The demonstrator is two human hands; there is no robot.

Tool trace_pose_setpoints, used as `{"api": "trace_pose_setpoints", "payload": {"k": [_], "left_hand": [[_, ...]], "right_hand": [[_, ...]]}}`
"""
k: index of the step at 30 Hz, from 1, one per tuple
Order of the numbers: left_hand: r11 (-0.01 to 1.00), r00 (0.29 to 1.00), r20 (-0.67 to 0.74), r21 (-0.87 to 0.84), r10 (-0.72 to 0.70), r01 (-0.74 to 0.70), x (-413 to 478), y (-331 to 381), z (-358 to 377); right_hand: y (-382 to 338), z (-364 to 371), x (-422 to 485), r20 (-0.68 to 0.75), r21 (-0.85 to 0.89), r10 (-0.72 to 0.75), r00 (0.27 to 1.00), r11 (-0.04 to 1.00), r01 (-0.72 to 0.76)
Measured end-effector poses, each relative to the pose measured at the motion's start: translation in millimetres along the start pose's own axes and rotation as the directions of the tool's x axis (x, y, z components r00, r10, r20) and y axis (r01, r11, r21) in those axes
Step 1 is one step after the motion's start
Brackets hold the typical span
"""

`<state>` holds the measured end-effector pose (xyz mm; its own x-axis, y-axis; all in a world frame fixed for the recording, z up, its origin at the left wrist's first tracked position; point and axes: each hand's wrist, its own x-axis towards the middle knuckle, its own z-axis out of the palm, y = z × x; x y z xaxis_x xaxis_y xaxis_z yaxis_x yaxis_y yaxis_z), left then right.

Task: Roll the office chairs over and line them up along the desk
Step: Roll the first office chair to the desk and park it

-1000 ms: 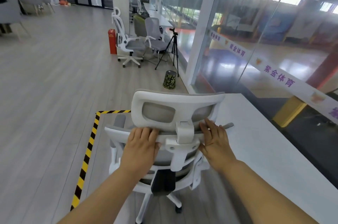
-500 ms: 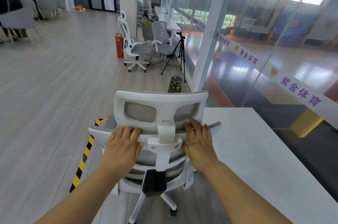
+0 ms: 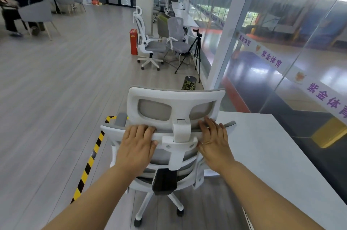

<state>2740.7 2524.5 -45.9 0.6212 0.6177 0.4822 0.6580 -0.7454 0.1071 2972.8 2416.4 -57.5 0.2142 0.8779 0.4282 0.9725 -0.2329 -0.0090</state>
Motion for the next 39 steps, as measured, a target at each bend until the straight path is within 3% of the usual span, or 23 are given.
{"api": "trace_pose_setpoints", "payload": {"k": [15,21,26,29,33,39], "left_hand": [[1.0,1.0,-0.01,-0.027,0.002,-0.002,-20.5,-5.1,-14.6],[1.0,1.0,0.004,-0.008,0.004,-0.004,-18.6,-4.5,-16.5],[0.998,0.997,0.068,-0.05,-0.029,0.032,-15.1,-3.7,-22.7],[0.988,0.994,0.072,-0.118,-0.086,0.094,-11.6,-2.5,-30.0],[0.983,0.988,0.094,-0.128,-0.12,0.132,-9.7,-4.1,-42.4],[0.992,0.992,0.077,-0.071,-0.099,0.105,-36.5,-20.6,-59.3]], "right_hand": [[-22.7,-15.6,-19.2,-0.014,0.017,0.006,1.0,1.0,-0.006],[-15.7,-27.7,-21.9,0.088,-0.022,0.008,0.996,1.0,-0.006],[-16.9,-49.7,-15.0,0.124,0.048,-0.005,0.992,0.999,-0.001],[-22.3,-65.2,-10.8,0.031,0.099,0.027,0.999,0.995,-0.03],[-40.5,-84.4,-5.5,-0.261,0.169,-0.114,0.959,0.972,0.162],[-103.5,-81.5,17.3,-0.29,0.2,-0.418,0.861,0.853,0.482]]}}
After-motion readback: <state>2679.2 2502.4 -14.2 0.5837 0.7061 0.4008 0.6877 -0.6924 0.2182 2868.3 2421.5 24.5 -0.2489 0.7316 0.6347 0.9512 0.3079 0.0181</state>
